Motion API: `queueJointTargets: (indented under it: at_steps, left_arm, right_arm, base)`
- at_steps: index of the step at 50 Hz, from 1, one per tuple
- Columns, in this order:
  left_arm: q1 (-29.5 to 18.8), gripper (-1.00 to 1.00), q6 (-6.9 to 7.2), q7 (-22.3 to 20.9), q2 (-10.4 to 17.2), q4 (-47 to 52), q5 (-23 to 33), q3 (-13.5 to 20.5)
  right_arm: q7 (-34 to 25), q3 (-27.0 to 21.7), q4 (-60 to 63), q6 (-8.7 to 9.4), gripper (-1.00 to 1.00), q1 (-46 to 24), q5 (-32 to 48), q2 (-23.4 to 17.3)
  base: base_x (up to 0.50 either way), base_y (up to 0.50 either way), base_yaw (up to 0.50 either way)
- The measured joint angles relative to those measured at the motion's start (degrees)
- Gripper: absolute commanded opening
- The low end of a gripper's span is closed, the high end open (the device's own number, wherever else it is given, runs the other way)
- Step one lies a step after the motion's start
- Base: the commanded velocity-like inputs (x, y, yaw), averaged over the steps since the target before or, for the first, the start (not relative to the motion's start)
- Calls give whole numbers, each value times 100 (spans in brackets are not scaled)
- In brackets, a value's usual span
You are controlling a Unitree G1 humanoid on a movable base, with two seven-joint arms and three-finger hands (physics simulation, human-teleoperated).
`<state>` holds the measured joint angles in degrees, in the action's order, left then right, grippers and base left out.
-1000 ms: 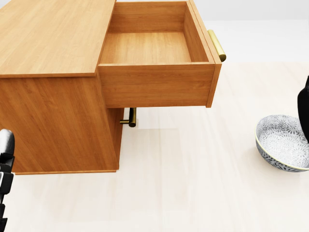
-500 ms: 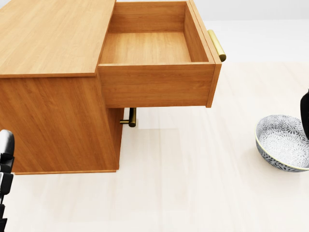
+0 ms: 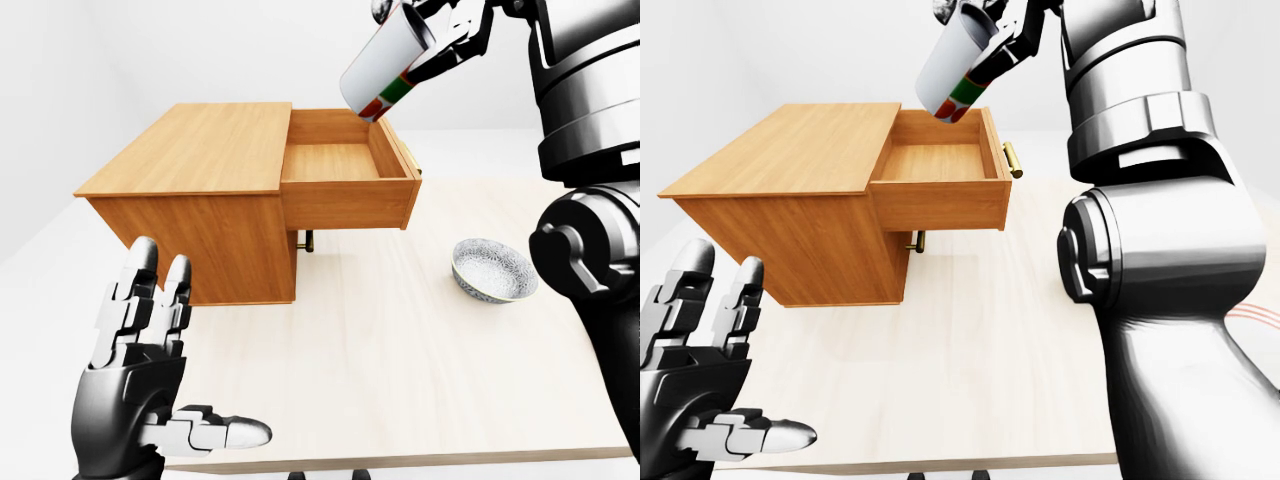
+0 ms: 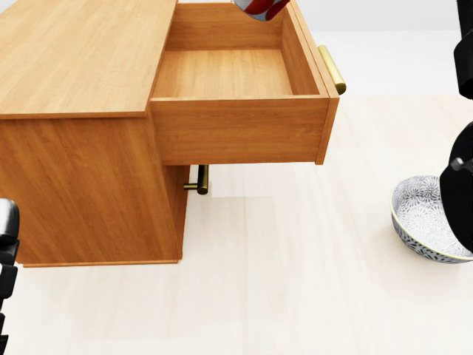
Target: Put the ketchup in the top drawer of the cabinet.
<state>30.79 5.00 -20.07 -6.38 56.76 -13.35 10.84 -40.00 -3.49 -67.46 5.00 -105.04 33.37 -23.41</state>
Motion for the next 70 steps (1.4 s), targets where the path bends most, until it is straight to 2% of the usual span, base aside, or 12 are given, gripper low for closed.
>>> queueJointTargets:
  at_steps: [46,70]
  left_arm:
    - [-5,100,0,-81,-67,89,-78,133]
    - [-4,100,0,-138,-110,113,-100,180]
  right_arm:
    - [28,20,-32,0,-100,590,-210,160]
    - [545,188,-110,0,-100,688,410,234]
  base:
    - [0,0,0]
    - [0,0,0]
